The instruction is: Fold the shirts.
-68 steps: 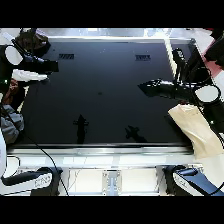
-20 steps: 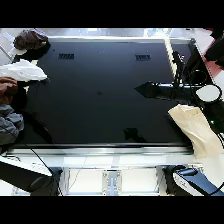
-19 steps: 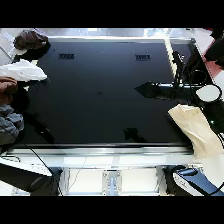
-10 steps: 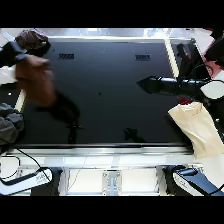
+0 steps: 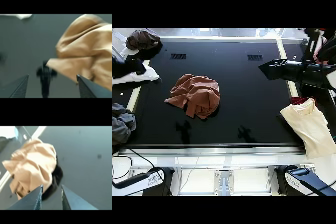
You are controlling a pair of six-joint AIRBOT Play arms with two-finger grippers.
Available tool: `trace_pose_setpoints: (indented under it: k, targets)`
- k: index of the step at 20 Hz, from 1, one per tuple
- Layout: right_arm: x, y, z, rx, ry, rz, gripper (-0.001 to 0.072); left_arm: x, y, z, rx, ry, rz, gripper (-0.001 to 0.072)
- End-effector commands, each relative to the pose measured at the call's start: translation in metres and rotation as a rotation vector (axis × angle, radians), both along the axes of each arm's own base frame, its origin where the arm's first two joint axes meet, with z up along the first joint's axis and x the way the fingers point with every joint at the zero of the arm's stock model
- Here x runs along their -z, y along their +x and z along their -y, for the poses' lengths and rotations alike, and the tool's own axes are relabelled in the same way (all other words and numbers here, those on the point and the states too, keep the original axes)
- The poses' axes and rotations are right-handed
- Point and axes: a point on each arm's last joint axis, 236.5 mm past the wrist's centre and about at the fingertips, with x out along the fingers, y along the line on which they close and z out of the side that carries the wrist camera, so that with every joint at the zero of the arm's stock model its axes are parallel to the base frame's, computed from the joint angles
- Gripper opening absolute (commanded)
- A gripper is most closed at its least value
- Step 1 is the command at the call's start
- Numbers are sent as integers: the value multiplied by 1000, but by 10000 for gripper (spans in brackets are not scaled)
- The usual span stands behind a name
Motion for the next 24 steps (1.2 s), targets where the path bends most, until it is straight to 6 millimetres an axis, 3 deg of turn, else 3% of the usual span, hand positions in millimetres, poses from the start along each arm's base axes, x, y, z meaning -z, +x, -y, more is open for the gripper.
trace_pose_setpoints:
  k: [1,3,5,6,7,8,10,14,16,19,21,22,24]
  targets:
    - [66,23,-22,-27,82,-206,268,92,1,-13,-124,-119,-201,704]
    - [108,37,-56,-81,176,-324,269,133,12,0,-135,-209,-267,699]
    - [157,45,-88,-127,216,-423,271,160,23,18,-175,-329,-298,700]
    - [181,49,-102,-136,233,-476,299,172,25,24,-195,-373,-320,700]
    - [200,51,-115,-145,256,-523,404,182,25,25,-227,-390,-345,699]
    - [213,53,-131,-162,289,-562,469,191,24,22,-276,-408,-365,699]
    - [230,58,-156,-194,306,-590,469,201,21,21,-358,-463,-389,699]
    - [233,63,-196,-271,268,-547,468,217,11,31,-464,-546,-428,699]
    - [234,64,-205,-294,206,-502,449,228,11,31,-484,-554,-420,699]
    - [238,72,-205,-269,160,-463,434,240,10,35,-493,-570,-441,699]
    - [239,75,-203,-259,149,-451,416,240,23,39,-505,-613,-394,698]
    - [240,75,-202,-259,145,-450,366,238,32,40,-512,-635,-361,699]
    - [241,74,-203,-261,141,-449,365,239,45,44,-517,-653,-317,698]
